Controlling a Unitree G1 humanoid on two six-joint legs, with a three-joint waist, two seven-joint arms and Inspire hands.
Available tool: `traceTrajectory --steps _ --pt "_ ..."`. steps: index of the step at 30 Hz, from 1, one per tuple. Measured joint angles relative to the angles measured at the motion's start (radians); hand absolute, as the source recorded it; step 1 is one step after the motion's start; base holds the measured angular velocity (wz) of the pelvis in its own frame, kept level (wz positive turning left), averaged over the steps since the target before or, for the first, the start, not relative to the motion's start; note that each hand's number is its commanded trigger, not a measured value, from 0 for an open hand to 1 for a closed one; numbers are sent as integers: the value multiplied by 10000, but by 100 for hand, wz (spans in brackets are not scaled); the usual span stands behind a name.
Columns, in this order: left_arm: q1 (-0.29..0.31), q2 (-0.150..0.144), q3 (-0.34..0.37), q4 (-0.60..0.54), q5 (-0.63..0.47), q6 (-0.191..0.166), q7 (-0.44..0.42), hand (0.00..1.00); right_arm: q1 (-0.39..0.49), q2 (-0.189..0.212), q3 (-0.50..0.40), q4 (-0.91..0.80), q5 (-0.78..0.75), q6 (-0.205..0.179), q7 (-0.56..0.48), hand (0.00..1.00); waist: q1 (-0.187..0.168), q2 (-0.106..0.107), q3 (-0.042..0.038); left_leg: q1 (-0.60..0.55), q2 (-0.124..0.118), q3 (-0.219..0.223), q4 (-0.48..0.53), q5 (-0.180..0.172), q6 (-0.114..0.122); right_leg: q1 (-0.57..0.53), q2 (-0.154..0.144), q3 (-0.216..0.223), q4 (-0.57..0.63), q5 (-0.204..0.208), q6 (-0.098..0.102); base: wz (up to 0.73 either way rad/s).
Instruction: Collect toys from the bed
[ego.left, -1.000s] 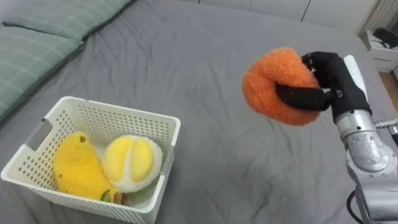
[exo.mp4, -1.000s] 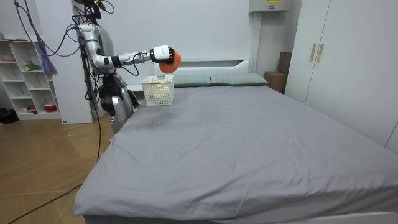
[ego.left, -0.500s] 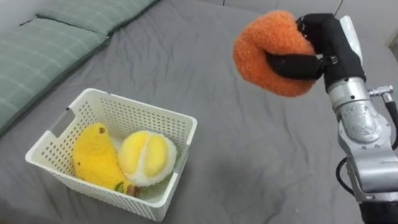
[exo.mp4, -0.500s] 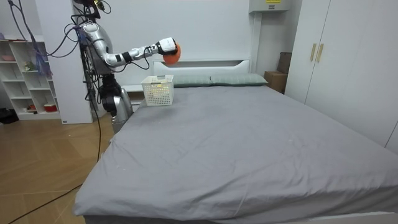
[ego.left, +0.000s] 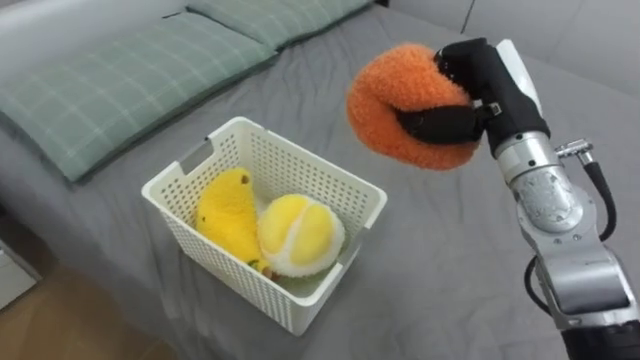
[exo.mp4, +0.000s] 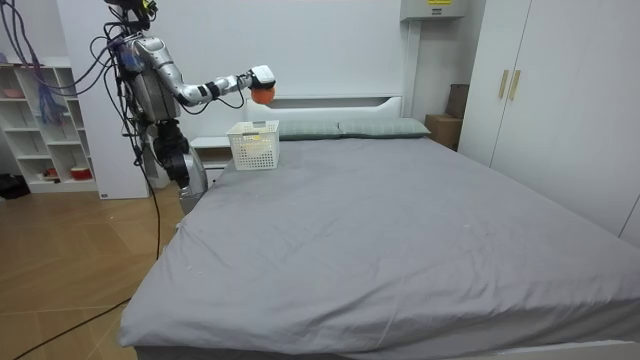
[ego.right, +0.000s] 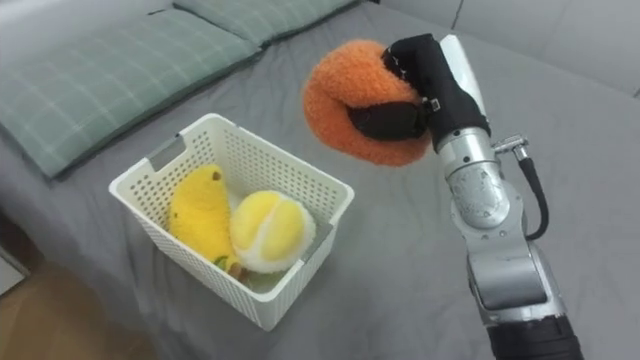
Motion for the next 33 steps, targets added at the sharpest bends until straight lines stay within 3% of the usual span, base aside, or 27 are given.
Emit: traceTrajectory --steps 1,2,3,5,6,12,20,26,33 --pt "3 -26 0 -1 0 61 10 0 0 1 126 35 14 53 -4 75 55 6 4 5 -26 -91 0 42 -19 39 1 -3 -8 -5 6 32" --pt "5 -64 -6 1 1 144 23 0 0 -2 305 46 28 106 -2 50 58 39 29 11 -61 -174 0 87 -46 94 -1 0 -20 -20 14 24" --pt "1 -92 -5 1 27 189 28 0 0 8 383 50 26 125 6 33 73 57 40 14 -72 -194 1 98 -55 108 -5 -13 -24 -28 17 15" --pt "5 -155 -9 -19 162 323 32 0 1 73 659 46 -107 289 13 6 144 66 51 -1 -98 -193 14 117 -66 124 -13 -22 -64 -92 17 4" --pt "5 -171 -13 -37 226 404 31 0 25 131 797 47 -149 424 71 0 198 63 50 -9 -101 -194 48 123 -81 131 10 -22 -166 -117 28 5" --pt "-9 -194 -213 -511 277 572 -23 0 64 208 1275 68 -231 615 252 0 322 -9 28 3 -127 -232 97 142 -36 198 14 -13 -160 -208 7 4" --pt "-73 -183 -206 -869 481 570 -43 0 72 221 1428 599 -489 630 269 0 311 -131 129 -59 -236 -386 172 73 -42 258 -7 13 -173 -220 33 4" --pt "-82 -133 -207 -1080 577 567 -19 0 71 258 1430 598 -560 630 344 0 353 -246 61 -225 -276 -371 321 11 63 143 -5 109 -155 -180 29 0" --pt "7 -139 -211 -1240 593 568 -21 0 71 344 1429 597 -561 630 349 0 325 -167 74 -236 -273 -410 322 -16 23 120 19 323 -105 -158 19 0"
